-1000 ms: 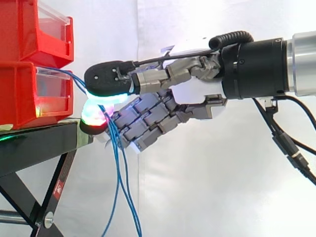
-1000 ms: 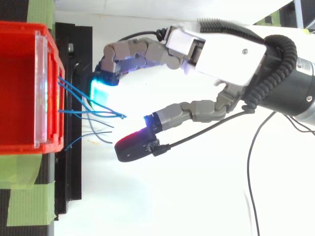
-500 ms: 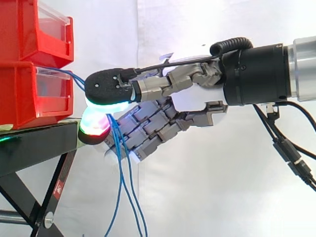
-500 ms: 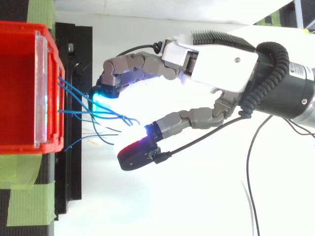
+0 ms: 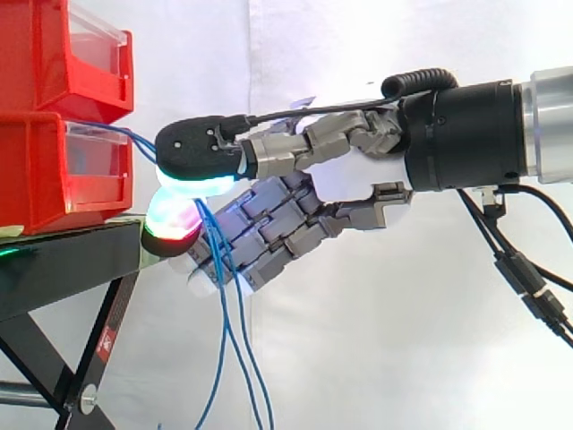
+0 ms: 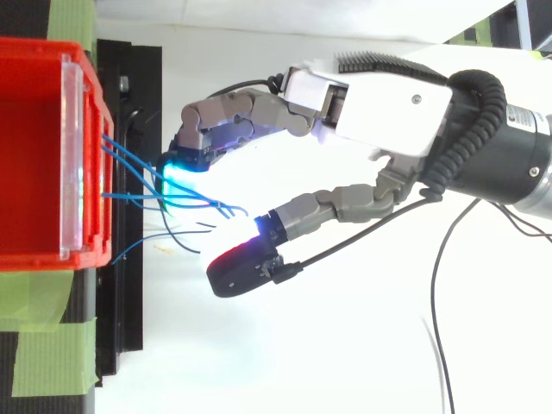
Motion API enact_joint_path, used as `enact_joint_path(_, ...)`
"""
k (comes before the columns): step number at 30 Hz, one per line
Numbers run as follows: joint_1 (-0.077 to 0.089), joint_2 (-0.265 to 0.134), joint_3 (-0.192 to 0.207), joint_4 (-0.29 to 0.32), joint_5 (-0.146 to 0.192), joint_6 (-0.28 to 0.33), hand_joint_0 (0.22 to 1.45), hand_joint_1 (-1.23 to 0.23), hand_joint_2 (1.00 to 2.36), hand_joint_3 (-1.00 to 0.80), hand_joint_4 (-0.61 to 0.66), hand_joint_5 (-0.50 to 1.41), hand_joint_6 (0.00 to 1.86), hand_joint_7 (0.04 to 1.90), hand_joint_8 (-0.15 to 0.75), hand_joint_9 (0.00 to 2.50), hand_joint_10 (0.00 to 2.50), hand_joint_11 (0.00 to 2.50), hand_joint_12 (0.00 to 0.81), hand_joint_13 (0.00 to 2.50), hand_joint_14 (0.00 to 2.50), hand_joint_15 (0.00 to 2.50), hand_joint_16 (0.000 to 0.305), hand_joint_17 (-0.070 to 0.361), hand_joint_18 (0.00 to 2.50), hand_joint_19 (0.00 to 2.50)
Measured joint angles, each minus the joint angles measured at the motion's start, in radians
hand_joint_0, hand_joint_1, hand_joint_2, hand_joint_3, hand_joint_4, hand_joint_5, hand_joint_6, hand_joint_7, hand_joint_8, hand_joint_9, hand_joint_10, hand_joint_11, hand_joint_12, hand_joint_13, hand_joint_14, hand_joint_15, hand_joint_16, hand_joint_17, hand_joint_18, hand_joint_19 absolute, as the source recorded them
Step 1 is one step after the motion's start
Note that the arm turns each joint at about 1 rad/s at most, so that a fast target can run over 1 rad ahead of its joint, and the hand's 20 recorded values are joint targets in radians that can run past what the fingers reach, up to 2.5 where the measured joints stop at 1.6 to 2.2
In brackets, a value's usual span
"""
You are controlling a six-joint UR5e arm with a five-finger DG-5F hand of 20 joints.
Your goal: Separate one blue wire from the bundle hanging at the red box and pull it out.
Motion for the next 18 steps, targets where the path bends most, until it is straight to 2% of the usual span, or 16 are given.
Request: enact_joint_path(18,-0.015,0.0,0.0,0.008,-0.024,0.013,0.63,-0.73,1.01,-0.42,0.22,-0.13,0.59,1.1,0.328,0.71,0.01,0.36,0.418,0.67,0.02,0.39,0.052,0.117,0.64,0.36)
